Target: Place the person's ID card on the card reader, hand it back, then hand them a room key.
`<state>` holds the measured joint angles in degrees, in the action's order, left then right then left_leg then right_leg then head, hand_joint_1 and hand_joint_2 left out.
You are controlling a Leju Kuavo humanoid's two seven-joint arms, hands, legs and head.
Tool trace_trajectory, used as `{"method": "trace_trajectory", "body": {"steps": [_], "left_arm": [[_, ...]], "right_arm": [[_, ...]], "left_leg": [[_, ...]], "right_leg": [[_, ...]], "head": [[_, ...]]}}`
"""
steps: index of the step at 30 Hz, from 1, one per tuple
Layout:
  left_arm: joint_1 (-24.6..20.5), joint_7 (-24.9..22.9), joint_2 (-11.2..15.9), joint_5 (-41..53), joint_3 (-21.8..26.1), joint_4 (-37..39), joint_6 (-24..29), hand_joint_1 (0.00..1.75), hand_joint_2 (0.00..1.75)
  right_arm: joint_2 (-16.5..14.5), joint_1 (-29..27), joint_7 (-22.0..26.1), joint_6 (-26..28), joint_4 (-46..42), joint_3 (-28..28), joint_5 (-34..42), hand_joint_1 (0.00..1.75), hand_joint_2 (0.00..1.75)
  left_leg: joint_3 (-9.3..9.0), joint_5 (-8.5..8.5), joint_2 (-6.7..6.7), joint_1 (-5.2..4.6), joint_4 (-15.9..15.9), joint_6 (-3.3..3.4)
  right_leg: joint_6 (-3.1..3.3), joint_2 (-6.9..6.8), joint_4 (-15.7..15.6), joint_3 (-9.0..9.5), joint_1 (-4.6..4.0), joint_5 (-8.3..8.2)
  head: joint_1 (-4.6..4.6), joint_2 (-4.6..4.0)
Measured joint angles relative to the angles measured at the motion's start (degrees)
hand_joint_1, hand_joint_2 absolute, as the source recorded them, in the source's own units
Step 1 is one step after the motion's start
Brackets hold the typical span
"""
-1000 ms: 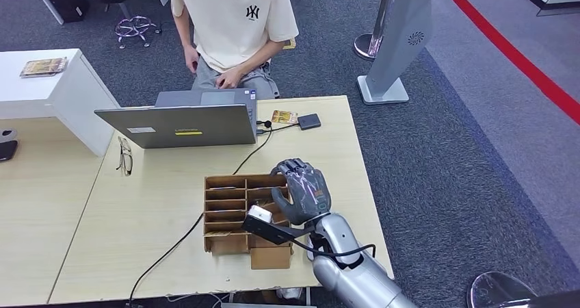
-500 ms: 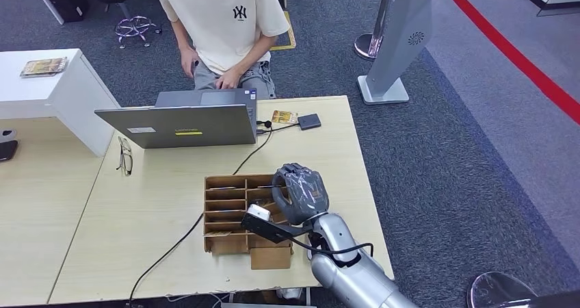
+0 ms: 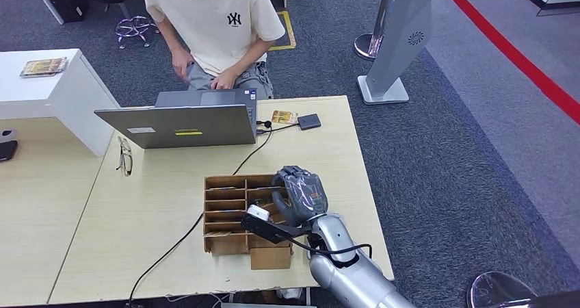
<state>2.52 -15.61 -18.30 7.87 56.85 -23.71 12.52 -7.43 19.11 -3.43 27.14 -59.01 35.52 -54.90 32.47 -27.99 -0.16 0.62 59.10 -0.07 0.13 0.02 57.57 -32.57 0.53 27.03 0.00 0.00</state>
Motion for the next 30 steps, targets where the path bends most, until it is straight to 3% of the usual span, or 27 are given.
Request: {"method": "trace_trajectory", "body": {"steps": [3, 6, 24, 30], "left_arm": [[0.00, 0.01, 0.01, 0.00, 0.00, 0.00, 0.00, 0.00, 0.00], [0.00, 0.00, 0.01, 0.00, 0.00, 0.00, 0.00, 0.00, 0.00], [0.00, 0.34, -0.01, 0.48, 0.10, 0.00, -0.02, 0.00, 0.00], [0.00, 1.91, -0.01, -0.88, 0.15, 0.02, 0.18, 0.00, 0.00]], "right_arm": [[-0.02, 0.19, 0.00, -0.03, 0.16, 0.00, 0.00, 1.71, 1.75], [-0.14, 0.40, 0.00, -0.05, 0.26, -0.01, -0.01, 1.75, 1.75], [-0.34, 0.93, 0.67, -0.23, 0.71, -0.69, 1.76, 1.75, 1.75], [-0.21, -1.24, 3.40, 0.26, -5.04, -2.25, 6.20, 1.75, 1.75]], "left_leg": [[0.00, 0.00, 0.00, 0.00, 0.00, 0.00], [0.00, 0.00, 0.00, 0.00, 0.00, 0.00], [-0.02, 0.00, 0.00, 0.00, 0.00, 0.00], [-0.01, 0.00, 0.01, 0.00, 0.01, 0.00]], "right_leg": [[0.00, 0.00, 0.00, 0.00, 0.00, 0.00], [0.00, 0.00, 0.00, 0.00, 0.00, 0.00], [0.00, 0.00, 0.00, 0.00, 0.00, 0.00], [0.00, 0.02, 0.00, -0.04, 0.00, 0.00]], "head": [[0.00, 0.00], [0.00, 0.00], [-0.01, 0.00], [-0.01, 0.00]]}}
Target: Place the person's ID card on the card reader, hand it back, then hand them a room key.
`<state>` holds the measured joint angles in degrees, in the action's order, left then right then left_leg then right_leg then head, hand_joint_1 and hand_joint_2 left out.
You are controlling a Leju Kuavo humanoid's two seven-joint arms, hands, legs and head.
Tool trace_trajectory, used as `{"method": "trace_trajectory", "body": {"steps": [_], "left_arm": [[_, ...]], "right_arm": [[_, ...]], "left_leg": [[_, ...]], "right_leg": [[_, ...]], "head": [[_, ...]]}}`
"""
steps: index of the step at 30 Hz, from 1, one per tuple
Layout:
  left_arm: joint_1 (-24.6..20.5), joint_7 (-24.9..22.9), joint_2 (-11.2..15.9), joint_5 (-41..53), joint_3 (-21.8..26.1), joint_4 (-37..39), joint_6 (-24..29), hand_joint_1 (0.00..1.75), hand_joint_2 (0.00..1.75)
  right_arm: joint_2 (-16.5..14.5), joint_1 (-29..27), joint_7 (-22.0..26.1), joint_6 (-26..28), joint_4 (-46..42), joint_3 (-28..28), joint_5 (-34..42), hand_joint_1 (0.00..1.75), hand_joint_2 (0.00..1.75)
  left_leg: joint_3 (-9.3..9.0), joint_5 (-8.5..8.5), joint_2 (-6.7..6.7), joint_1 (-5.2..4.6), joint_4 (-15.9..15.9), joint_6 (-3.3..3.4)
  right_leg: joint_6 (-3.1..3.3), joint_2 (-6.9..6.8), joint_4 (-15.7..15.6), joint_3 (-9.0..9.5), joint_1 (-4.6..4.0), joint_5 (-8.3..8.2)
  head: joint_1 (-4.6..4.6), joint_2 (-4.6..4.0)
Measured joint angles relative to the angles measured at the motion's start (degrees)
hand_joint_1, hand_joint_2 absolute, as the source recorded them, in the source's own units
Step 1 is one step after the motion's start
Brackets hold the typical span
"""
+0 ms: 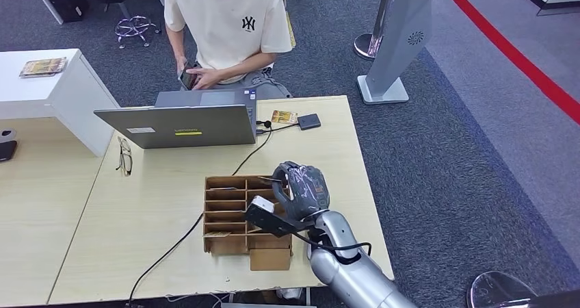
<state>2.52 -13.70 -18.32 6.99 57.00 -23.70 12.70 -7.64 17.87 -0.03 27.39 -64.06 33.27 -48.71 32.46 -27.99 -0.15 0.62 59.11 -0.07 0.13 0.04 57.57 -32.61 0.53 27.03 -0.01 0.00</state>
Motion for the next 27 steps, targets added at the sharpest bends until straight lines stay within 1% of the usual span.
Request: {"method": "trace_trajectory", "body": {"steps": [4, 11, 16, 21, 27], "left_arm": [[0.00, 1.36, 0.00, -1.77, 0.00, 0.03, 0.51, 0.00, 0.00], [-0.01, 3.21, 0.00, -4.30, 0.00, 0.32, 1.45, 0.00, 0.00], [-0.02, 3.68, 0.00, -5.10, 0.00, 0.67, 1.80, 0.00, 0.00], [-0.01, 3.80, 0.00, -5.42, 0.00, 0.70, 1.83, 0.00, 0.00], [-0.01, 3.55, 0.00, -5.46, -0.05, 0.70, 1.82, 0.00, 0.00]], "right_arm": [[0.55, -2.63, 3.09, 0.60, -7.35, -1.17, 4.23, 1.75, 1.75], [2.25, -7.56, 9.58, 3.25, -20.57, -2.67, 11.99, 1.75, 1.75], [3.59, -9.73, 12.94, 3.86, -26.93, -3.43, 17.27, 1.75, 1.75], [4.38, -10.26, 13.85, 3.92, -29.71, -3.58, 18.72, 1.75, 1.75], [4.69, -9.97, 12.91, 3.89, -30.30, -3.58, 17.78, 1.75, 1.75]], "left_leg": [[0.02, -0.01, 0.00, 0.00, 0.00, 0.00], [0.04, -0.01, 0.01, -0.01, 0.00, 0.01], [0.04, -0.01, 0.02, -0.01, 0.00, 0.01], [0.03, -0.01, 0.03, 0.00, 0.00, 0.01], [0.05, 0.00, 0.03, 0.00, 0.00, 0.01]], "right_leg": [[0.00, 0.00, 0.00, -0.03, 0.00, 0.00], [-0.01, 0.00, -0.02, -0.04, 0.00, 0.00], [-0.01, 0.01, -0.02, -0.04, 0.01, 0.00], [-0.01, 0.02, -0.02, -0.04, 0.00, -0.01], [-0.01, 0.01, -0.01, -0.03, 0.00, -0.01]], "head": [[0.01, 0.00], [0.00, 0.00], [0.00, 0.00], [0.01, 0.00], [0.00, 0.00]]}}
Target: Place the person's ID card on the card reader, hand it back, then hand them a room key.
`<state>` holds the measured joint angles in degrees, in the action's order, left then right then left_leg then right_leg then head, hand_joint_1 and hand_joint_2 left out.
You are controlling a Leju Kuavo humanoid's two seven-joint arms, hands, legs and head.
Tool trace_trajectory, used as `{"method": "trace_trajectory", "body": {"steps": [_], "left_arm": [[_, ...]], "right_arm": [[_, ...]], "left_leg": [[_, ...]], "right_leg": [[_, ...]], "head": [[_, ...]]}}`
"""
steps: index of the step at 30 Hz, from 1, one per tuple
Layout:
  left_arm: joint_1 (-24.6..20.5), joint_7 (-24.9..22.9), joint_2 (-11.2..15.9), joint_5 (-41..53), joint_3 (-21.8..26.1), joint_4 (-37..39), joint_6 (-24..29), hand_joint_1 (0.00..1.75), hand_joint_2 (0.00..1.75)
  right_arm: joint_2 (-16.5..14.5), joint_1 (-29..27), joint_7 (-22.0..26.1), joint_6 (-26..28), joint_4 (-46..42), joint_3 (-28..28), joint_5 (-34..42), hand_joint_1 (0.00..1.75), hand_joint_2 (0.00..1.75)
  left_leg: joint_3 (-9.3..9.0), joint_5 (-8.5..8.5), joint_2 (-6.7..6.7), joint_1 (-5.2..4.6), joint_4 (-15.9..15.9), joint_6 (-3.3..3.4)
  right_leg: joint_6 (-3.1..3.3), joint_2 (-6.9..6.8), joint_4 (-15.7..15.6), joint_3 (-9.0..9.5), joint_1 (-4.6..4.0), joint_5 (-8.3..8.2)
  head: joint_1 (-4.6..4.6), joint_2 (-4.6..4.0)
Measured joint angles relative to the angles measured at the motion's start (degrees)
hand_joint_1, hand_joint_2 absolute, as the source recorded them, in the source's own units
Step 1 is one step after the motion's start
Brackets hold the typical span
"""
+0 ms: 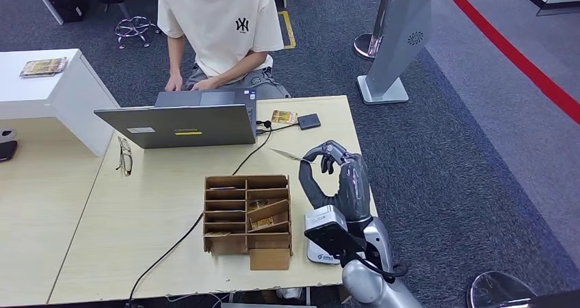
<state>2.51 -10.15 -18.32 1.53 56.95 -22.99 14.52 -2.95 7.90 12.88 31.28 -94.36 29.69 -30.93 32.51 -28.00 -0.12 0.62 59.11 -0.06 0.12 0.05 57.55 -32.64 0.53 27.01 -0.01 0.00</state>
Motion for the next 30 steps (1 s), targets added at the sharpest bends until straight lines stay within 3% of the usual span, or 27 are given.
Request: {"method": "trace_trajectory", "body": {"steps": [14, 30], "left_arm": [[-0.03, -1.49, 0.01, 0.83, -0.63, -0.03, 0.42, 0.00, 0.00], [0.40, -5.43, 0.00, 13.58, 0.82, -3.03, -4.57, 0.00, 0.00]], "right_arm": [[0.47, 2.24, -0.81, -0.04, 1.58, 0.02, -2.44, 1.75, 1.75], [0.83, 22.10, -10.33, -6.17, 18.61, 0.21, -15.86, 1.75, 1.75]], "left_leg": [[0.04, 0.00, -0.02, 0.00, 0.00, 0.00], [0.07, 0.17, -0.08, 0.00, 0.00, 0.02]], "right_leg": [[-0.01, -0.01, 0.00, 0.00, 0.00, -0.01], [0.01, -0.07, 0.01, 0.00, 0.00, -0.11]], "head": [[0.00, 0.00], [0.01, 0.00]]}}
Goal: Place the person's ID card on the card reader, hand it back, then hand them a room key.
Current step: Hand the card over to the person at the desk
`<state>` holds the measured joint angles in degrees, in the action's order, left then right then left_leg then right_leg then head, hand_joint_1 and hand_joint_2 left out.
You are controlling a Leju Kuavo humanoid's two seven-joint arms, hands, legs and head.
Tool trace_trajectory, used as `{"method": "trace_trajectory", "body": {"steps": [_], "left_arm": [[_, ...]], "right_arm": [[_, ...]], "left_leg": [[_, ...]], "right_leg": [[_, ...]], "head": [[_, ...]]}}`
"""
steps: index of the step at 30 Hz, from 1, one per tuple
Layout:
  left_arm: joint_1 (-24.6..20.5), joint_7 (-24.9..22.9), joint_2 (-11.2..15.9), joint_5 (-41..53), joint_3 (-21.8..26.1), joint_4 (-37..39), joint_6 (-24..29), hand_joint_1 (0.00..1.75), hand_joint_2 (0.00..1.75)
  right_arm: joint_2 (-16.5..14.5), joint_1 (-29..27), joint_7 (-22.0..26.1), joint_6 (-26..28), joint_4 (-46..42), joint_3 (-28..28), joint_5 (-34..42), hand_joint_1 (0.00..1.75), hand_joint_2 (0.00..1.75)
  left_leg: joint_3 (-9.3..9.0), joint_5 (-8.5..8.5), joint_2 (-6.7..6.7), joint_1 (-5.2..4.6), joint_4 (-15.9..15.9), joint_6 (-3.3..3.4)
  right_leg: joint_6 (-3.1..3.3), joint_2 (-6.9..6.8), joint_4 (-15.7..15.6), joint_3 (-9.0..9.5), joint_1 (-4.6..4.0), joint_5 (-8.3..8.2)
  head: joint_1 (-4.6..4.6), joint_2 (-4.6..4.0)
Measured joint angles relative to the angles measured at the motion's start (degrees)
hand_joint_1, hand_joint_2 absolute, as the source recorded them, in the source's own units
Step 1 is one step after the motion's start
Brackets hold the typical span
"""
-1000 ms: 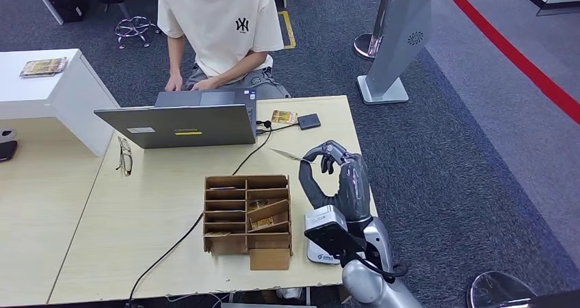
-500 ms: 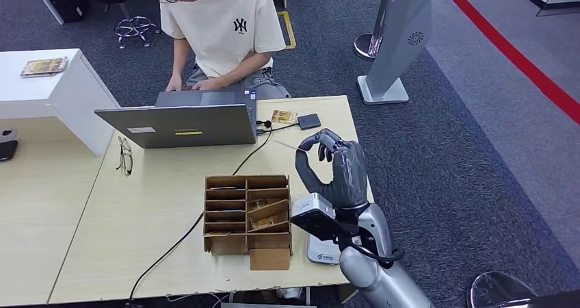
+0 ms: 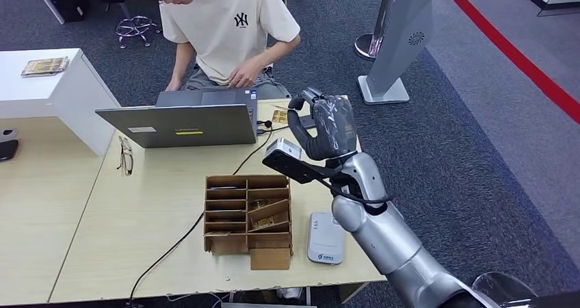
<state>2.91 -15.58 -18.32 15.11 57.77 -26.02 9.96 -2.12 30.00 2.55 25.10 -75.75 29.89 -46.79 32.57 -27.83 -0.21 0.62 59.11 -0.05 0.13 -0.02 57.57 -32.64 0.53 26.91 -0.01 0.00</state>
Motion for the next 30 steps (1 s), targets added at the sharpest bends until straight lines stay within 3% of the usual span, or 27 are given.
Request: {"method": "trace_trajectory", "body": {"steps": [11, 30], "left_arm": [[0.23, 0.05, -0.01, 5.81, 3.59, -0.25, -1.91, 0.00, 0.00], [-0.81, 0.10, -0.47, 11.64, 10.28, -0.45, -3.01, 0.00, 0.00]], "right_arm": [[-1.03, 8.28, -4.37, -0.50, 12.53, 1.05, -8.83, 1.75, 1.75], [-2.30, 11.40, -8.56, 2.18, 24.91, 1.43, -16.61, 1.75, 1.75]], "left_leg": [[-0.01, 0.00, -0.01, 0.00, 0.00, -0.01], [-0.01, 0.01, -0.01, 0.00, 0.02, -0.01]], "right_leg": [[0.00, 0.00, 0.00, -0.01, 0.00, 0.00], [0.00, 0.00, 0.00, -0.01, 0.00, 0.00]], "head": [[-0.02, 0.00], [-0.02, 0.00]]}}
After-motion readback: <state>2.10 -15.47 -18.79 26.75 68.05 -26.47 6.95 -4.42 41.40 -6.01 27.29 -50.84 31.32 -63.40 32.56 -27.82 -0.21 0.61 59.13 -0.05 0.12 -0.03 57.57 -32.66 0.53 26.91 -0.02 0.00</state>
